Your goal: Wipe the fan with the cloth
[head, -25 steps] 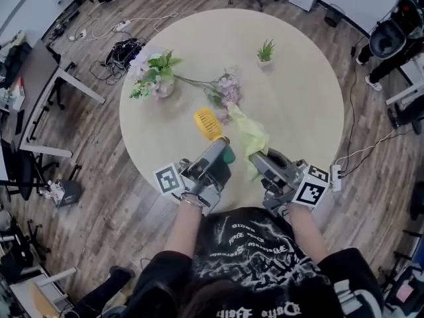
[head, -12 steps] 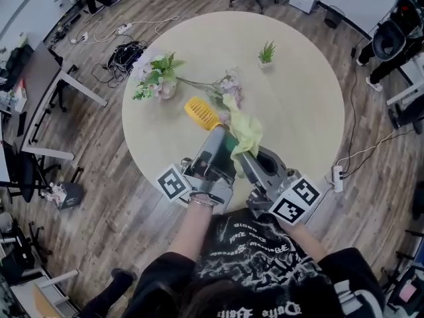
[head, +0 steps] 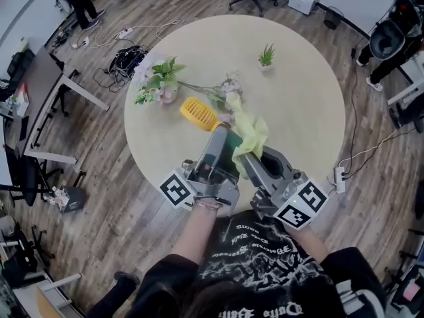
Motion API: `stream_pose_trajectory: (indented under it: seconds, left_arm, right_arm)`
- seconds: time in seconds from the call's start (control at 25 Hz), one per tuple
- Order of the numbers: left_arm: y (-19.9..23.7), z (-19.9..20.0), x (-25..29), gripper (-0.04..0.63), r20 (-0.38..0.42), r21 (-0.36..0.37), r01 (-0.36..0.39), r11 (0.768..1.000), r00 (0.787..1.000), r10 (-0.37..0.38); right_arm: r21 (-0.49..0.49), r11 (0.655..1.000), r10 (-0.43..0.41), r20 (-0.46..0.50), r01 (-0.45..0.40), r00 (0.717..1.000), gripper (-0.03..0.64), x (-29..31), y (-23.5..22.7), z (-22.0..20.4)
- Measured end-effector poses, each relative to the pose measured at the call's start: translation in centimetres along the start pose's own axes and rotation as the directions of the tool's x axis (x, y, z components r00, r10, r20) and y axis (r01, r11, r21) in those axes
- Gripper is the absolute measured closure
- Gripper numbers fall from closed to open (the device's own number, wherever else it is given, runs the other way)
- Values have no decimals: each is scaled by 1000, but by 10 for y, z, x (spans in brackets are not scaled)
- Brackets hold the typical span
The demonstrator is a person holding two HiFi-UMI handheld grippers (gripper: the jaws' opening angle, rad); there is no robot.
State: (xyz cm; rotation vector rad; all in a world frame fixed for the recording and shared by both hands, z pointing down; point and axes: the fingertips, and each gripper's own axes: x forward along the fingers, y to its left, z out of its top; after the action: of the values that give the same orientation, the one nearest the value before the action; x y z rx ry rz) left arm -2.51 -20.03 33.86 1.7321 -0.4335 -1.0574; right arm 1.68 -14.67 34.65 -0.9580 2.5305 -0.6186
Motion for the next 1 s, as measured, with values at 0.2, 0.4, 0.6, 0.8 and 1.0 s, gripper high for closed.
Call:
stream_pose_trajectory:
  seconds: [0.2, 0.4, 0.6, 0.8, 1.0]
  left_arm:
    - [-6, -15, 4, 402, -49, 13, 10, 1000, 999, -10]
    - [-16, -37, 6, 402, -177, -61, 97, 993, 979, -107]
    - [-21, -48, 5, 402, -264, -135, 116, 984, 953, -149]
    - [-27, -60, 8, 402, -380, -140, 107, 984, 912, -153]
    - [-34, -57, 15, 400, -441, -66, 126, 990, 886, -142]
  right_arm:
    - [11, 1000, -8, 78, 7, 997, 578, 1, 0, 29]
    - [67, 997, 26, 56, -29, 998, 580, 3, -15, 35]
    - [95, 989, 107, 41, -110, 993, 580, 6, -9, 38]
    - [-38, 985, 166, -14, -166, 986, 579, 12, 1, 51]
    - [-127, 972, 200, -12, -200, 980, 578, 15, 8, 61]
